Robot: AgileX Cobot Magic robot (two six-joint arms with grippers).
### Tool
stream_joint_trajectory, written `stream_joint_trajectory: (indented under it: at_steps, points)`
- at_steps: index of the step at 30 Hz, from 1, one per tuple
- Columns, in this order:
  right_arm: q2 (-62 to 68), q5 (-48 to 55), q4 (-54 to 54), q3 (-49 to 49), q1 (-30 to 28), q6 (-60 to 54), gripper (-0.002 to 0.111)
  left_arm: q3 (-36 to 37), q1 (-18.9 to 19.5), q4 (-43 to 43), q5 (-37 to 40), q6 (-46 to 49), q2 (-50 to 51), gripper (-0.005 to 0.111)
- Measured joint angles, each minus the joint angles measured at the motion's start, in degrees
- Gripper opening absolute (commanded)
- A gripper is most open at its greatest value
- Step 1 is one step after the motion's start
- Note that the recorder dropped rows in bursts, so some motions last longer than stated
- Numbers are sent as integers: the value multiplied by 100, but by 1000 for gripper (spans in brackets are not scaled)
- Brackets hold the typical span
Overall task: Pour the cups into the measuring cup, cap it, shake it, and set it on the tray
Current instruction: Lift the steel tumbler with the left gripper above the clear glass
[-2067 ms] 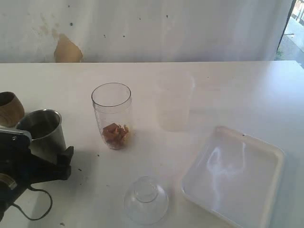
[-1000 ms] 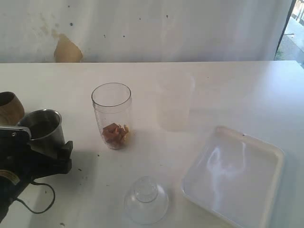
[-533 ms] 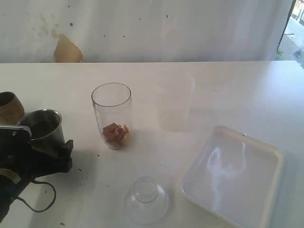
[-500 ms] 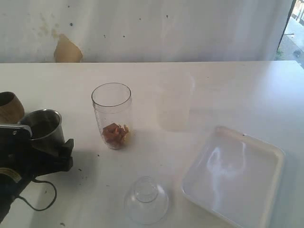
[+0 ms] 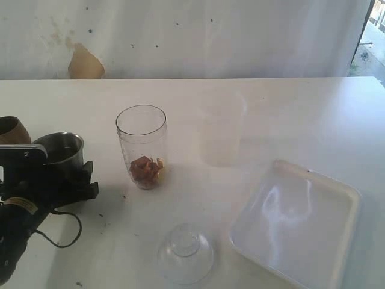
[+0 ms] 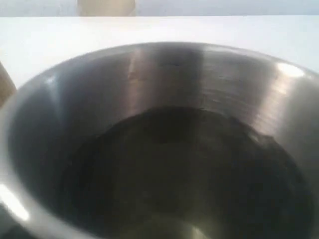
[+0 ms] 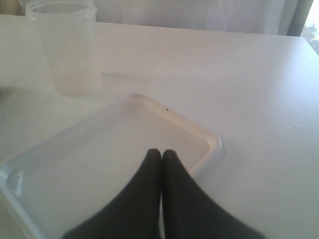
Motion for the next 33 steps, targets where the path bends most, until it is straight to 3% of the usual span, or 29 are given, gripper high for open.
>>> stream_joint_trajectory:
  at_steps: [4, 14, 33]
  points:
    - [0, 0, 0, 0, 0, 0, 0, 0, 0, -12, -42, 0, 9, 56]
    - [0, 0, 0, 0, 0, 0, 0, 0, 0, 13, -63, 0, 9, 0]
    - [0, 0, 0, 0, 0, 0, 0, -495, 0, 342, 40, -73, 58, 0]
